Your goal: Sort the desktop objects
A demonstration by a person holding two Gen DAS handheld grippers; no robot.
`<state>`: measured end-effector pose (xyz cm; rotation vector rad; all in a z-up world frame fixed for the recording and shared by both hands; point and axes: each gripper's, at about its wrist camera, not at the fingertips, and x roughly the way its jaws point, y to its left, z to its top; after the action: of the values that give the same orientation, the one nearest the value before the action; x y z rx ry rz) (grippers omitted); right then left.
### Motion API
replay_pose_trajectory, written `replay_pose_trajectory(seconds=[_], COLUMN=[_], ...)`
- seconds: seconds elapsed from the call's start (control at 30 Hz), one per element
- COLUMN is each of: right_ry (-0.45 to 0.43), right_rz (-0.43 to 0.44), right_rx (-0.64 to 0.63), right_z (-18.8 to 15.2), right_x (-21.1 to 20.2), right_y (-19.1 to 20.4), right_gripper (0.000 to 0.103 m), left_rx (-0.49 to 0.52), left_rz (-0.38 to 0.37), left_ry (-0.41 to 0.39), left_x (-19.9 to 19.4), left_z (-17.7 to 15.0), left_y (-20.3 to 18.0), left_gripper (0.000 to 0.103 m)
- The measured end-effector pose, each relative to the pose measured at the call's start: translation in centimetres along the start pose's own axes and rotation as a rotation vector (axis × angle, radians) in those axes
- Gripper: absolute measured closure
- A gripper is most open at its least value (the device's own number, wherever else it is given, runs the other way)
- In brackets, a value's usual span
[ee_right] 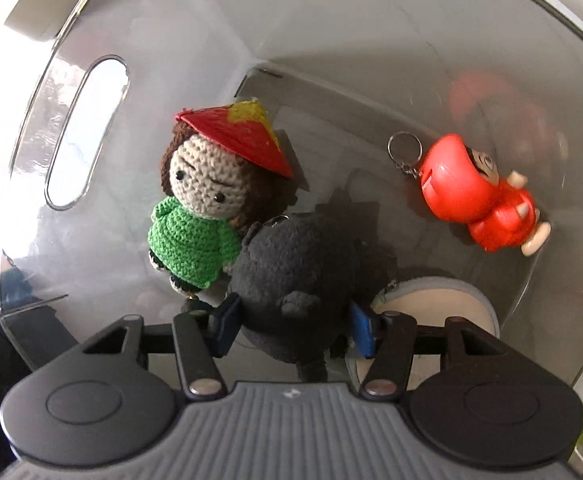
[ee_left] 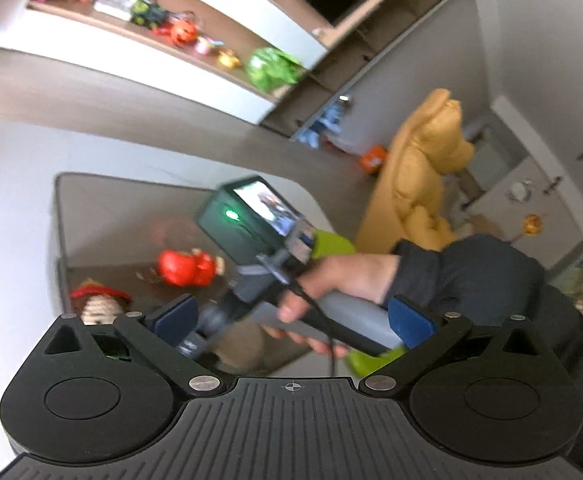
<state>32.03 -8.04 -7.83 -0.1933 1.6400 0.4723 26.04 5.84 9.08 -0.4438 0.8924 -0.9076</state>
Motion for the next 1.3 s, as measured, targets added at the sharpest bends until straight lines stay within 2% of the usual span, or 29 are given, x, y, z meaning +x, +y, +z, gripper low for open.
replay_pose_trajectory(seconds=[0.3,0.43,0.53,0.73,0.93,1.1,1.17,1.3], right_ry=[-0.050,-0.076,-0.119,-0.112,-0.133,-0.206,-0.249,-0.286], right_rz=[0.010,-0.035,-0.121,-0.213,-0.232,-0.238,-0.293,-0.491], right_rx=[0.058,0.076,0.057,-0.058,-0.070,-0.065,-0.064,-0.051], right_z=[-0.6,-0.7,-0.7,-0.8,-0.5,-0.2,0.2,1.3], right_x=[-0.8,-1.3,-1.8,-2.0,-3.0,-5.6,-6.8,-7.2], right_y=[-1.1,-1.7,-1.5,0.1,-0.6,-1.9,-2.8,-5.4], right_gripper=[0.047,0.048,0.048,0.043,0.036,0.034,0.028,0.026], left_rx=[0.006,-0.011,-0.026,-0.102,-0.138,-0.139,-0.140,-0.136], left_rz=[-0.019,-0.047,-0.025,-0.001,0.006,0.005,0.007,0.015], left_ry=[0.018,0.037,0.002,-0.076,-0.099,-0.109,-0.109,-0.108], left_x=[-0.7,-0.7,-1.5,-3.3,-3.9,-4.0,-4.0,-3.8], left_z=[-0.5,-0.5,-0.3,0.6,1.0,1.1,1.2,1.1], left_y=[-0.7,-0.3,0.4,2.6,3.7,3.7,3.7,3.5], left_gripper=[0.000,0.000,0.000,0.000,0.000,0.000,0.000,0.000])
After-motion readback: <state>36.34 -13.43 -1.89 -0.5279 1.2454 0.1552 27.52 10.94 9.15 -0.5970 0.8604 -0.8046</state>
